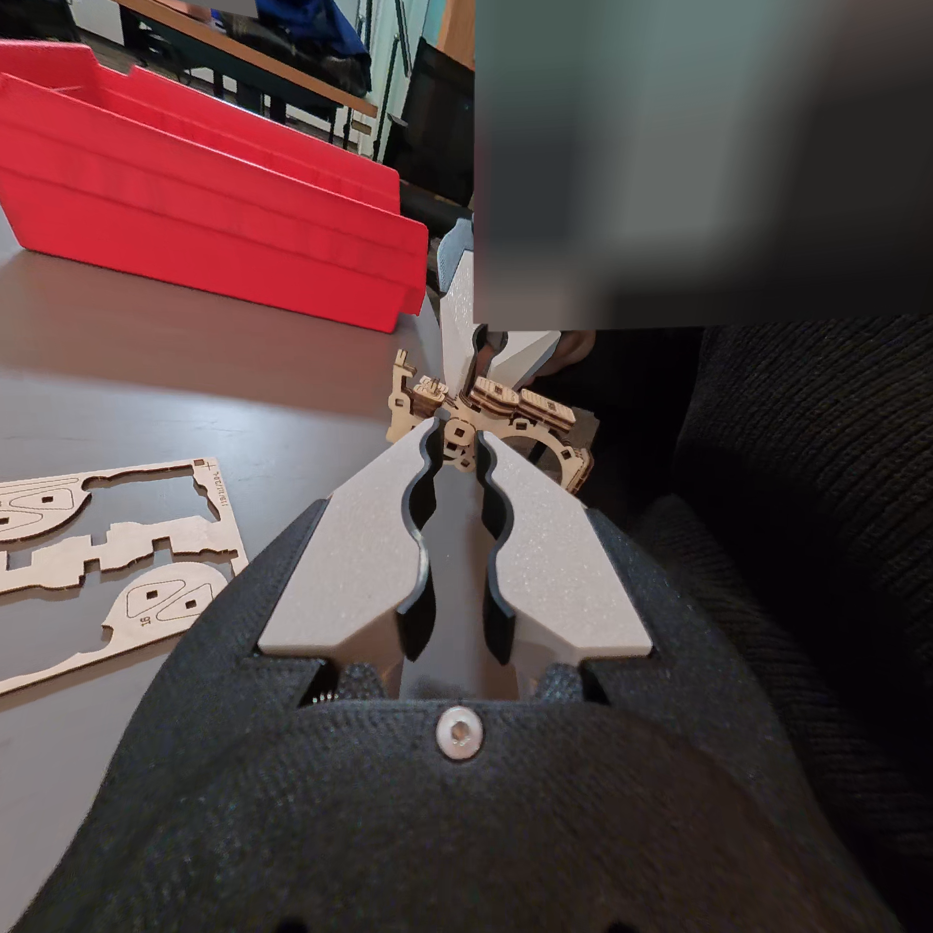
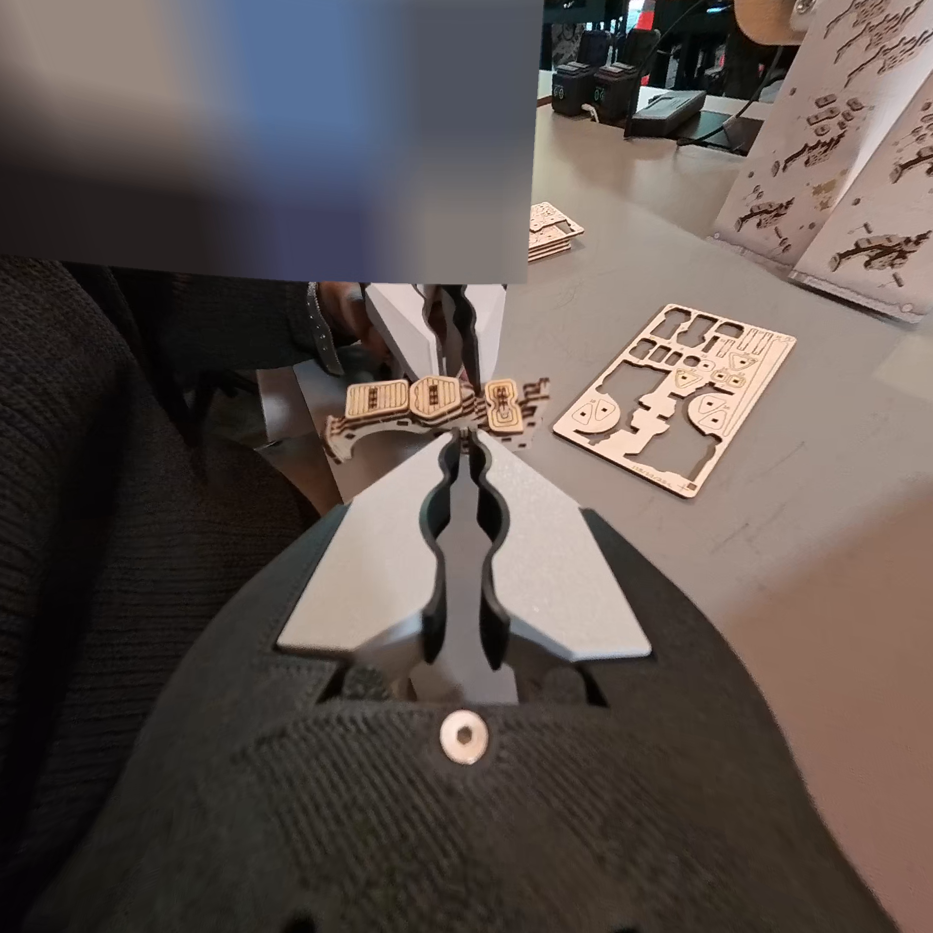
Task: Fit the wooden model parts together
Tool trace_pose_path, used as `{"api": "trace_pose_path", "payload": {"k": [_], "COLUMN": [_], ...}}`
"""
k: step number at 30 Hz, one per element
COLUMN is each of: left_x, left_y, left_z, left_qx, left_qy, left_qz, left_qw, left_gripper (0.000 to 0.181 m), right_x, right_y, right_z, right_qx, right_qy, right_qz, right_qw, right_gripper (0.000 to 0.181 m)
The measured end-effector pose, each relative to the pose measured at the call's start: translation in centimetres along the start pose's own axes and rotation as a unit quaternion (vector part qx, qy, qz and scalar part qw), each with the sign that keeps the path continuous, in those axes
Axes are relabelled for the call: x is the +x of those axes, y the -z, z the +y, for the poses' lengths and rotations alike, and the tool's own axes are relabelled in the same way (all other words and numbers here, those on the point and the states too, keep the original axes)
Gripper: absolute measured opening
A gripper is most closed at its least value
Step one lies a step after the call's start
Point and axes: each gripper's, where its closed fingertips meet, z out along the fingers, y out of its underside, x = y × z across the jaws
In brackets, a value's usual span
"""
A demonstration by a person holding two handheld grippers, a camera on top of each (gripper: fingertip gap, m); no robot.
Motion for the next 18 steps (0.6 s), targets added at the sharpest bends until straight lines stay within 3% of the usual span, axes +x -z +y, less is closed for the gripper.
{"api": "trace_pose_path", "payload": {"k": [18], "left_x": [0.24], "left_y": [-0.3], "left_z": [0.84], "left_qx": [-0.031], "left_qy": [0.003], "left_qz": [0.002], "left_qw": [1.0], "left_gripper": [0.011], "right_x": [-0.49], "right_y": [0.23], "right_z": [0.19], "right_qx": [-0.002], "right_qy": [-0.019], "right_qz": [-0.027], "right_qw": [0.999], "right_gripper": [0.001]}}
